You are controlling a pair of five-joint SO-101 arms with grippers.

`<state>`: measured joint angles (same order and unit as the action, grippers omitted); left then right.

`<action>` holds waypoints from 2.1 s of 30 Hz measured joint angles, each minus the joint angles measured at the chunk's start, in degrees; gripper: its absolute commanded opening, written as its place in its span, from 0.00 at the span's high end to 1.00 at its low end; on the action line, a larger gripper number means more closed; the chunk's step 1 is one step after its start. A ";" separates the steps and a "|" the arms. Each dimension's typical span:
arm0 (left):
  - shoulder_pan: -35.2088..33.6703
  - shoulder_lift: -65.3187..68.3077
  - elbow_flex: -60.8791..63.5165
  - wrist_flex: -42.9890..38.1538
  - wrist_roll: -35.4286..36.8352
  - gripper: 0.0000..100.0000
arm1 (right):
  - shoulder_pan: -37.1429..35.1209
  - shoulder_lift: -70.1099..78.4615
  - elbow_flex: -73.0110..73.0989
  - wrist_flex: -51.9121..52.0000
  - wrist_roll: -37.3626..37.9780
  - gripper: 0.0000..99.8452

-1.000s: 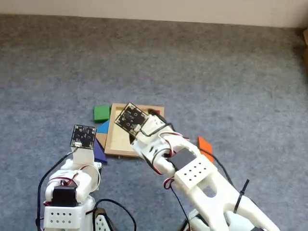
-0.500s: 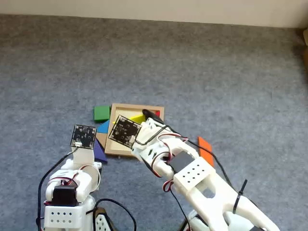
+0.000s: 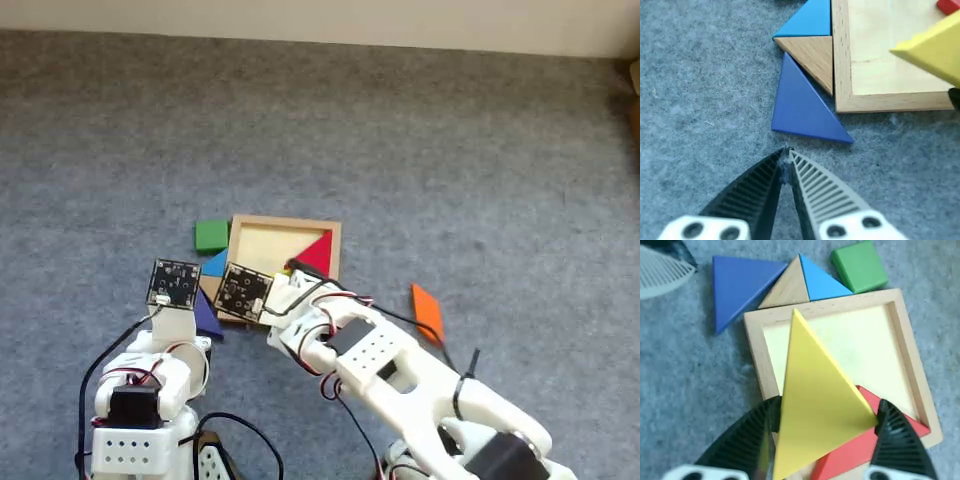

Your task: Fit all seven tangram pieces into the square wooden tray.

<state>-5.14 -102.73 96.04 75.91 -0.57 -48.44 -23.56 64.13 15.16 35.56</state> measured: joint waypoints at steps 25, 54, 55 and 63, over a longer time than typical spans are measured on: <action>0.00 0.00 0.00 0.00 0.00 0.99 | 2.20 10.81 -5.19 -2.46 0.35 0.79; 0.00 0.00 0.00 0.00 0.00 0.99 | 2.20 -1.05 -5.19 5.89 -4.04 0.69; 0.00 0.00 0.00 0.00 0.00 0.99 | 2.20 -2.55 -5.19 6.95 -5.54 0.71; 0.00 0.00 0.00 0.00 0.00 0.99 | 4.57 -4.84 -5.19 7.82 -13.80 0.97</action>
<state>-5.14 -102.73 96.04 75.91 -0.57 -43.87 -28.40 58.95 22.99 21.76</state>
